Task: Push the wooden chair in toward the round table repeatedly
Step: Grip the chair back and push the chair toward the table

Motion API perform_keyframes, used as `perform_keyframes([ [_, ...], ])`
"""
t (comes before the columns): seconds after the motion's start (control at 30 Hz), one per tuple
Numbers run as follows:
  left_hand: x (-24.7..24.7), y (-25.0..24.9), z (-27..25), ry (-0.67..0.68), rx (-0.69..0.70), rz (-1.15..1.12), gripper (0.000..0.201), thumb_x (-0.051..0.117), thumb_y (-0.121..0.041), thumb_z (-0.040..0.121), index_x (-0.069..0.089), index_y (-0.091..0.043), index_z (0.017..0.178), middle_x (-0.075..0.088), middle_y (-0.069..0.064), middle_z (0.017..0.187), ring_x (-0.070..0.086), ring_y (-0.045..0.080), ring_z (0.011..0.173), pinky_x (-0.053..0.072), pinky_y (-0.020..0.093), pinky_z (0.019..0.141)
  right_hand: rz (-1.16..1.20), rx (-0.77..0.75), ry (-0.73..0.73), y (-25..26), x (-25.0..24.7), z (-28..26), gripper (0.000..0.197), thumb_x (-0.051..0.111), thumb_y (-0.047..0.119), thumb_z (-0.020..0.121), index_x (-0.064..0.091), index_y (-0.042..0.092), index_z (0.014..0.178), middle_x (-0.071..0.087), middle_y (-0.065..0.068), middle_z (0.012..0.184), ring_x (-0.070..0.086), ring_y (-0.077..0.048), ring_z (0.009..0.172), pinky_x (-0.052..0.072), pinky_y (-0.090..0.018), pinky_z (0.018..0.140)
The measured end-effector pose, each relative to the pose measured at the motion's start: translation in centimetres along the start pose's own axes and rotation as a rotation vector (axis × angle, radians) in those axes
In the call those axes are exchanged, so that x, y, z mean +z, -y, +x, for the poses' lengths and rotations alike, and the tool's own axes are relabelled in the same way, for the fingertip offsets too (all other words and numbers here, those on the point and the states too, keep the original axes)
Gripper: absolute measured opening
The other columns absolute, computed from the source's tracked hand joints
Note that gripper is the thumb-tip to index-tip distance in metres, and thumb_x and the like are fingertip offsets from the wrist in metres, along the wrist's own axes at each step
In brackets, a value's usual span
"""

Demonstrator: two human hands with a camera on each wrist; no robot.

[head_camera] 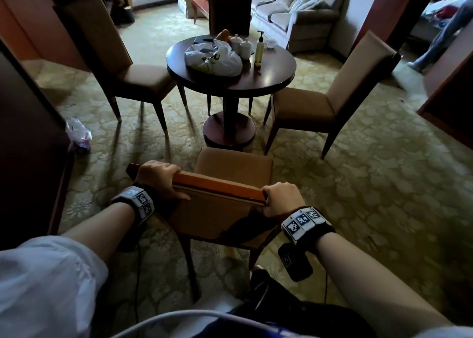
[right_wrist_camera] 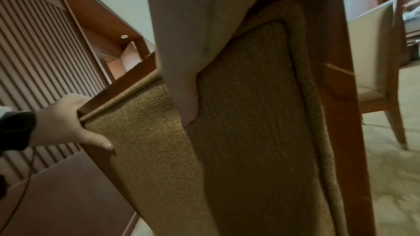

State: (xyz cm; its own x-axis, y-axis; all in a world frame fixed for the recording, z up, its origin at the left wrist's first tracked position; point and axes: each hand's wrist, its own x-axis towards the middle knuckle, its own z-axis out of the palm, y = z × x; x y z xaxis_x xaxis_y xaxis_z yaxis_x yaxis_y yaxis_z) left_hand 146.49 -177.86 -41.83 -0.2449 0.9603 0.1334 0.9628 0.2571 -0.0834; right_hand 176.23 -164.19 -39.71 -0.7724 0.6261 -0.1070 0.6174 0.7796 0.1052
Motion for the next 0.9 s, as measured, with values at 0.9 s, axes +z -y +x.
perform_keyframes([
  [0.9, 0.3, -3.3, 11.1, -0.130, 0.052, -0.048, 0.097, 0.014, -0.098, 0.062, 0.068, -0.017, 0.067, 0.064, -0.002, 0.054, 0.063, 0.022, 0.045, 0.049, 0.026, 0.046, -0.063, -0.039, 0.043, -11.5, -2.2, 9.5, 0.048, 0.059, 0.065, 0.079, 0.064, 0.026, 0.106, 0.069, 0.000, 0.098, 0.065, -0.023, 0.092, 0.044, -0.028, 0.074],
])
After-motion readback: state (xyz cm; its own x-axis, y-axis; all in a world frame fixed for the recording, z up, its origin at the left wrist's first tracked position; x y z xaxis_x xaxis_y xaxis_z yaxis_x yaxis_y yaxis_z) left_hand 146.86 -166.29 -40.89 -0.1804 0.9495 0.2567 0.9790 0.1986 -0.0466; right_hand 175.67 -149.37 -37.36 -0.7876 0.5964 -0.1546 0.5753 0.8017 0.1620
